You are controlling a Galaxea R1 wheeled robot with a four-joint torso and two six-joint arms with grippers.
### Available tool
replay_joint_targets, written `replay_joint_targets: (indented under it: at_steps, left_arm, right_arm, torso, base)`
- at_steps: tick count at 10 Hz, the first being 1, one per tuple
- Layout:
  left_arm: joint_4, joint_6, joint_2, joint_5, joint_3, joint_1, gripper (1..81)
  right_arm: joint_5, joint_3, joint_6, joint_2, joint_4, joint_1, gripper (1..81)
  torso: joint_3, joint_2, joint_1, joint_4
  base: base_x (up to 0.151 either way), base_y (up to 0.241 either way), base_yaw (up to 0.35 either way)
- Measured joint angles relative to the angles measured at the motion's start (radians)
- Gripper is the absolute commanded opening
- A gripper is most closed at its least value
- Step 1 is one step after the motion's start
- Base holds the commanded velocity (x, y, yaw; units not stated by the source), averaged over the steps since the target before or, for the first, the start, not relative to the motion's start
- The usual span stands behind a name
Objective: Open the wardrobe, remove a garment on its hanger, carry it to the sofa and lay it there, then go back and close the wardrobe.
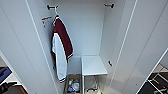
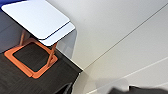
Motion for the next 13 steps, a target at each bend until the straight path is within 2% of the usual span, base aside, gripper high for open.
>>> replay_joint_targets:
  at_steps: [1,3,5,6,9,10,12,13]
  left_arm:
    - [0.002,-0.007,0.001,0.094,0.0,-0.105,81.1]
    - [0.006,-0.022,0.015,0.242,-0.004,-0.295,81.1]
    - [0.001,-0.027,0.075,0.401,-0.011,-0.398,81.1]
    - [-0.009,-0.031,0.114,0.444,0.004,-0.417,81.1]
    - [-0.039,-0.055,0.206,0.511,0.118,-0.417,81.1]
    - [-0.041,-0.053,0.213,0.512,0.13,-0.416,81.1]
    - [-0.04,-0.064,0.242,0.52,0.137,-0.408,81.1]
    - [-0.039,-0.063,0.269,0.523,0.144,-0.385,81.1]
  right_arm:
    - [0.0,-0.006,0.111,-0.003,-0.068,0.084,81.1]
    - [0.008,-0.023,0.25,0.014,-0.142,0.199,81.1]
    - [0.022,0.006,0.356,0.057,-0.208,0.245,81.1]
    - [0.018,0.05,0.407,0.079,-0.254,0.245,81.1]
    - [0.029,0.207,0.514,0.19,-0.407,0.269,81.1]
    - [-0.002,0.23,0.541,0.204,-0.424,0.269,81.1]
    - [-0.039,0.294,0.567,0.216,-0.475,0.269,81.1]
    - [-0.053,0.327,0.572,0.234,-0.533,0.268,81.1]
  torso:
    - [0.0,0.0,0.0,0.0]
    - [-0.001,0.0,0.0,0.0]
    - [-0.001,0.001,0.001,0.0]
    - [-0.001,0.001,0.001,0.0]
    - [-0.002,0.002,0.002,0.0]
    - [-0.002,0.003,0.003,0.0]
    - [-0.002,0.003,0.003,0.0]
    - [-0.002,0.003,0.003,0.0]
  base:
    - [0.0,0.0,0.0]
    - [0.0,0.0,0.0]
    - [0.0,0.0,0.0]
    - [0.0,0.0,0.0]
    - [0.0,0.0,0.0]
    - [0.0,0.0,0.0]
    - [0.0,0.0,0.0]
    - [0.0,0.0,0.0]
